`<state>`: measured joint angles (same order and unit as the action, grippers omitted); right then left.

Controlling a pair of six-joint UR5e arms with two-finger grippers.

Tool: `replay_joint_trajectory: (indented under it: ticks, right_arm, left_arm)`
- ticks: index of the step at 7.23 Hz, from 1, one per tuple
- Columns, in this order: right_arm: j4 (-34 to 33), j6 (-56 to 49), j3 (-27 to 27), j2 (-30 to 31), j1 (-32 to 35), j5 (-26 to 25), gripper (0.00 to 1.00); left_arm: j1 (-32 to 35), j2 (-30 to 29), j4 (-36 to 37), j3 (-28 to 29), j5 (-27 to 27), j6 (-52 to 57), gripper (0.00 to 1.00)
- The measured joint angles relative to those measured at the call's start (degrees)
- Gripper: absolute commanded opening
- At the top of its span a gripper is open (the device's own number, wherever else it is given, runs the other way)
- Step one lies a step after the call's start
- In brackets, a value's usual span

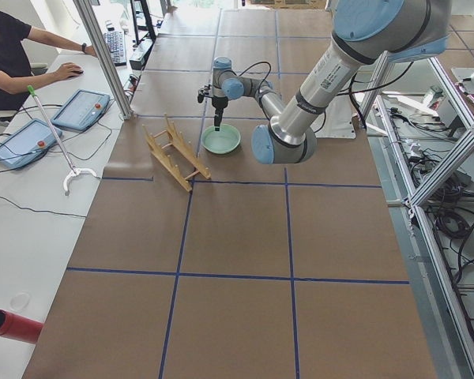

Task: Place plate on rack
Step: 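Lower the left gripper and grasp the plate's rim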

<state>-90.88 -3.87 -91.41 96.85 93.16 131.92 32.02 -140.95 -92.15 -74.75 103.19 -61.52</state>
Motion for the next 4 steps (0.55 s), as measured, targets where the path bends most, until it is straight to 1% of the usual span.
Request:
replay_joint_trajectory:
  ticks: [1, 2, 3, 4]
  right_arm:
    - [0.0, 0.0, 0.0, 0.0, 0.0, 0.0, 1.0]
    - [0.0, 0.0, 0.0, 0.0, 0.0, 0.0, 1.0]
    - [0.0, 0.0, 0.0, 0.0, 0.0, 0.0, 1.0]
    - [0.0, 0.0, 0.0, 0.0, 0.0, 0.0, 1.0]
  left_arm:
    - [-0.2, 0.0, 0.0, 0.2, 0.0, 0.0, 0.63]
    - [-0.3, 0.0, 0.0, 0.4, 0.0, 0.0, 0.57]
    - [-0.3, 0.0, 0.0, 0.5, 0.1, -0.1, 0.34]
    - [-0.4, 0.1, 0.0, 0.5, 0.1, -0.1, 0.0]
